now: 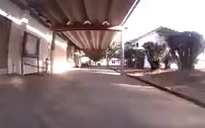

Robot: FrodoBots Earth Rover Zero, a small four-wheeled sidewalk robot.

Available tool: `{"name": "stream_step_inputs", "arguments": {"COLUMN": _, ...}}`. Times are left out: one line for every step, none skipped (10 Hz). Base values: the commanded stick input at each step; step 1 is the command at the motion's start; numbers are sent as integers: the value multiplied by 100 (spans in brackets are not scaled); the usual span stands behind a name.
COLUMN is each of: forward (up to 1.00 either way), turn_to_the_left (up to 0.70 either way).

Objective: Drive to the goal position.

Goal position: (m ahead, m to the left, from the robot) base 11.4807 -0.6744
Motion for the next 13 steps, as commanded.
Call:
{"name": "stream_step_inputs", "arguments": {"forward": 85, "turn_to_the_left": 0}}
{"name": "stream_step_inputs", "arguments": {"forward": 85, "turn_to_the_left": 0}}
{"name": "stream_step_inputs", "arguments": {"forward": 85, "turn_to_the_left": 0}}
{"name": "stream_step_inputs", "arguments": {"forward": 85, "turn_to_the_left": 0}}
{"name": "stream_step_inputs", "arguments": {"forward": 85, "turn_to_the_left": 0}}
{"name": "stream_step_inputs", "arguments": {"forward": 85, "turn_to_the_left": 0}}
{"name": "stream_step_inputs", "arguments": {"forward": 85, "turn_to_the_left": 0}}
{"name": "stream_step_inputs", "arguments": {"forward": 85, "turn_to_the_left": 0}}
{"name": "stream_step_inputs", "arguments": {"forward": 85, "turn_to_the_left": 0}}
{"name": "stream_step_inputs", "arguments": {"forward": 85, "turn_to_the_left": 0}}
{"name": "stream_step_inputs", "arguments": {"forward": 85, "turn_to_the_left": 0}}
{"name": "stream_step_inputs", "arguments": {"forward": 85, "turn_to_the_left": 0}}
{"name": "stream_step_inputs", "arguments": {"forward": 85, "turn_to_the_left": 0}}
